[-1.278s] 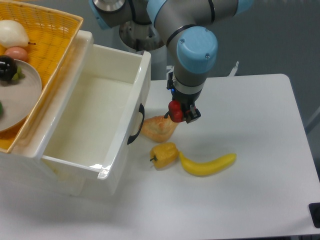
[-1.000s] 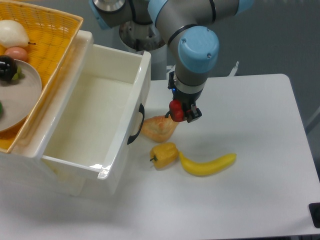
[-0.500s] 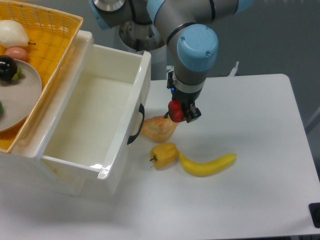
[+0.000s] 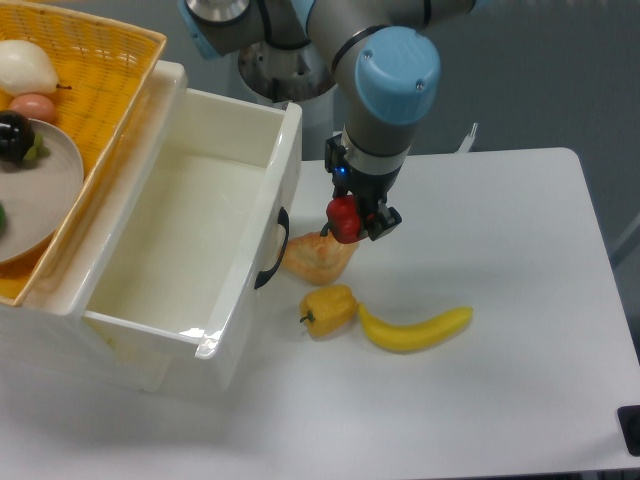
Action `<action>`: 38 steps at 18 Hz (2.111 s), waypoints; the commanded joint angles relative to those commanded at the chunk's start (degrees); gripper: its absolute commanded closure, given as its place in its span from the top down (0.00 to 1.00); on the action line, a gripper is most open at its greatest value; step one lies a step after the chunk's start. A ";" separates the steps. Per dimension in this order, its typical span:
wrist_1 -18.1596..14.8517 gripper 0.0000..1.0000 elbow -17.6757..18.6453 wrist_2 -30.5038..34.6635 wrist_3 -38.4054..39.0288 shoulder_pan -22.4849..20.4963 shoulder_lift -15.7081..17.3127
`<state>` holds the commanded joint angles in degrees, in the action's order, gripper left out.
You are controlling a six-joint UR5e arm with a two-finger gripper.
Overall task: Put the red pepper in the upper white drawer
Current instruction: 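Lift the red pepper and carry it over the open white drawer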
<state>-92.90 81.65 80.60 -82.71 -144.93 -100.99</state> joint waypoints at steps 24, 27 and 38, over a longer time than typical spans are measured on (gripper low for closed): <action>-3.60 0.52 0.88 -17.50 9.76 1.66 7.82; -3.96 0.52 1.23 -17.41 9.76 3.33 8.09; -4.04 0.52 1.67 -9.24 6.34 8.52 8.70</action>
<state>-96.94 83.32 71.37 -76.37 -136.41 -92.29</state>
